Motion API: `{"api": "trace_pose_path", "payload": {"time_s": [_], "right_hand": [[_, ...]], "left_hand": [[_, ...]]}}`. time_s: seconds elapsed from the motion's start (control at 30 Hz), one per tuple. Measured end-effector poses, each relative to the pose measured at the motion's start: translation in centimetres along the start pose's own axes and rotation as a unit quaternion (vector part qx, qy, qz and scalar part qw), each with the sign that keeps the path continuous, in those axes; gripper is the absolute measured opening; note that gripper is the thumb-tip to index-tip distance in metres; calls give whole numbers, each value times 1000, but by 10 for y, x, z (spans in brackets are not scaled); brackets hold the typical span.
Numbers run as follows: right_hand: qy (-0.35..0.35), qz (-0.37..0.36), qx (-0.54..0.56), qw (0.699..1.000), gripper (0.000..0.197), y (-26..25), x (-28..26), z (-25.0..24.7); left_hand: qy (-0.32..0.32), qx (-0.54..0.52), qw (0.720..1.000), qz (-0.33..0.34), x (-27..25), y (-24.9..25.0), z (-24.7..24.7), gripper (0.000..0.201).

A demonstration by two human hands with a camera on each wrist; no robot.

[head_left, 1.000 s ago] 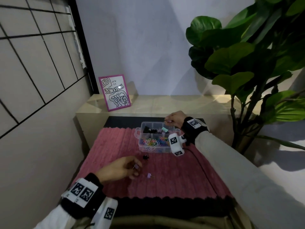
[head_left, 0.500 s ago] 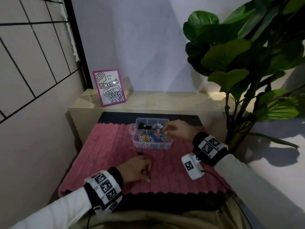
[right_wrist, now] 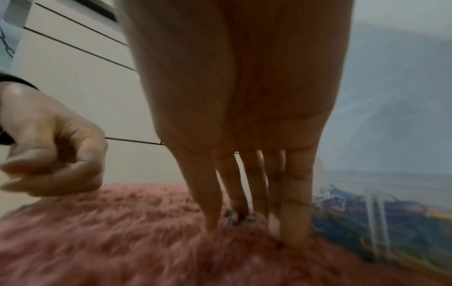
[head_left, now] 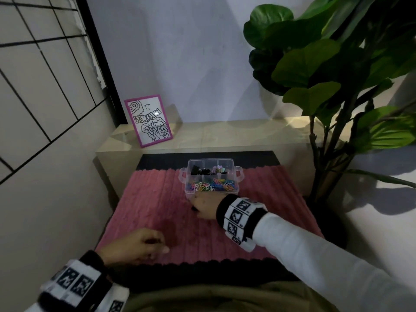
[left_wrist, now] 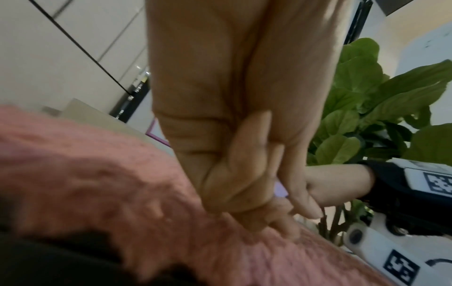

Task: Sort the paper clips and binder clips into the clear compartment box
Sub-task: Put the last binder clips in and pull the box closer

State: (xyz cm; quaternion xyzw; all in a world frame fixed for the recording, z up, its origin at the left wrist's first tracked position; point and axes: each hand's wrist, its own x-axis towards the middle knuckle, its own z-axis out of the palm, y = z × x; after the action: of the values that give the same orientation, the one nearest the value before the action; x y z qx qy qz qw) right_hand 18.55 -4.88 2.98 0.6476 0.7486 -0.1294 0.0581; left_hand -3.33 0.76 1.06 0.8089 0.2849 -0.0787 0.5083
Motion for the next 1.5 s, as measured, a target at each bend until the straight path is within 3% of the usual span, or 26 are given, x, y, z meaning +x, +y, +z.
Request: {"api": "trace_pose_path", "payload": {"time_s": [0.2, 0.33, 0.4, 0.53, 0.67, 0.73, 0.93, 1.03, 1.1, 1.2, 1.3, 1.43, 1.5], "right_hand": [[50, 22, -25, 998, 35, -11, -3, 10], [25, 15, 139, 990, 11, 0, -13, 8], [23, 51, 269, 961, 8, 17, -21, 12], [26, 73, 480, 874, 23, 64, -54, 10], [118, 115, 502, 849, 10, 109, -65, -12], [168, 134, 492, 843, 15, 122, -55, -23], [140, 181, 429, 874, 23, 129, -1, -35], [113, 198, 394, 890, 31, 124, 16, -40], [105, 193, 402, 889, 40, 120, 18, -42], [169, 182, 330, 911, 37, 124, -3, -44], [195, 152, 242, 938, 25, 141, -43, -30], [131, 188, 230, 946, 15, 153, -94, 5], [74, 218, 287, 930, 10, 143, -111, 21]], "left_hand": [[40, -15, 999, -22, 1, 13, -19, 27], [72, -21, 997, -5, 35, 48, -38, 24], [82, -42, 996, 9, 57, 63, -48, 17], [95, -51, 994, 35, 95, 80, -69, 11], [103, 3, 994, 27, 125, 97, -87, 13], [119, 52, 991, 10, 140, 98, -94, 13], [130, 130, 983, -27, 163, 80, -100, 27], [88, -16, 996, -9, 160, 80, -96, 45], [71, -125, 990, 13, 153, 80, -94, 55], [102, -180, 976, 62, 128, 70, -104, 57], [122, -125, 983, 53, 89, 44, -110, 48], [97, -128, 987, 3, 40, 4, -97, 32], [86, -131, 988, 1, 28, -9, -85, 28]]}}
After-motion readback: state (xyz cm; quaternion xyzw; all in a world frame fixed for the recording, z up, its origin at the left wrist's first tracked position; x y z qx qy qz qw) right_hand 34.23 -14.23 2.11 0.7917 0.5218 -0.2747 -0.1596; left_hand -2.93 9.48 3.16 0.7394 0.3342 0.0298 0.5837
